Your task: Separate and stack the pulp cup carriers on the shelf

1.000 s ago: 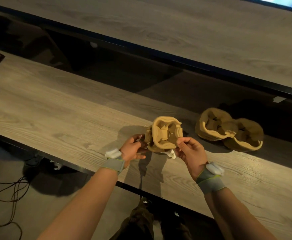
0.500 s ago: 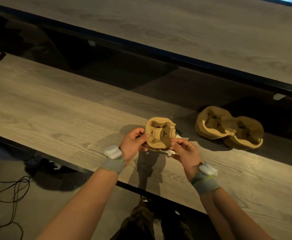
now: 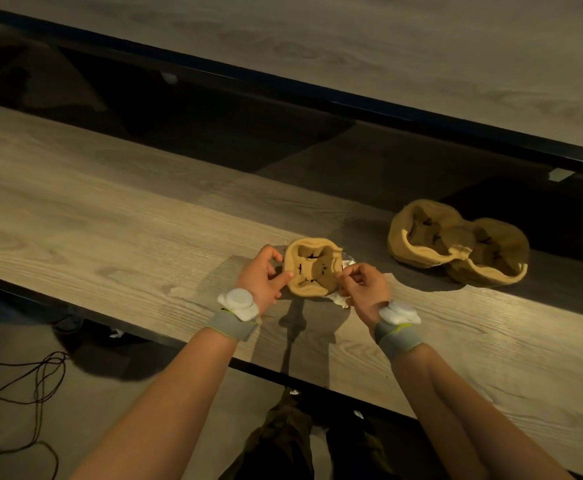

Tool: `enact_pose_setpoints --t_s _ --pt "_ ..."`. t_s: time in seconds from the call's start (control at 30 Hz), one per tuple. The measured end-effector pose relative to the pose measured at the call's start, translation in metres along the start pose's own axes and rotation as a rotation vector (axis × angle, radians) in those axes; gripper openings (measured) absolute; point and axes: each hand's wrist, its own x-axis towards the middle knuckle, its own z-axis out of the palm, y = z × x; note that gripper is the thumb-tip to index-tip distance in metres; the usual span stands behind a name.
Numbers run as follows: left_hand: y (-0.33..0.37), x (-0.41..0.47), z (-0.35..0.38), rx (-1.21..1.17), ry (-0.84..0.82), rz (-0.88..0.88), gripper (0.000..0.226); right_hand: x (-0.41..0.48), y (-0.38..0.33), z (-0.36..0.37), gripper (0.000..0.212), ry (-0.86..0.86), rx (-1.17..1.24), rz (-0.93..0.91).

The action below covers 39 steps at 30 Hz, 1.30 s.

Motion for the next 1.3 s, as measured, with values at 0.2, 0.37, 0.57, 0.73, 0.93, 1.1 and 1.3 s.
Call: enact_pose_setpoints --t_s 0.2,0.37,0.57,0.73,0.93,1.1,1.3 --pt "-0.002 0.005 0.007 -0.156 -0.102 -0.177 0.037 0.003 0.001 -0.006 0.028 -0.101 0.024 0.152" --pt "0.013 0.003 0.004 -0.428 -0.074 -0.173 0.011 -0.006 -0.019 -0.010 0.019 -0.156 0.108 0.099" --pt "0.056 0.029 -0.002 -0.483 -0.024 -0.068 0.007 -0.006 -0.049 -0.020 0.021 -0.057 0.246 0.028" --pt "0.080 0.063 0.016 -0.443 -0.074 -0.101 0.003 -0.010 -0.036 -0.036 0.022 -0.057 0.261 0.125" --pt "0.079 0.087 0.056 -0.353 -0.111 -0.157 0.026 -0.032 0.019 -0.069 0.014 0.017 0.204 0.234" --pt "0.078 0.082 0.064 -0.492 -0.084 -0.206 0.010 -0.046 0.045 -0.080 0.009 0.017 0.175 0.270" --pt "0.048 0.036 0.059 -0.236 0.065 -0.182 0.009 -0.039 0.037 -0.070 0.019 0.005 -0.286 -0.019"
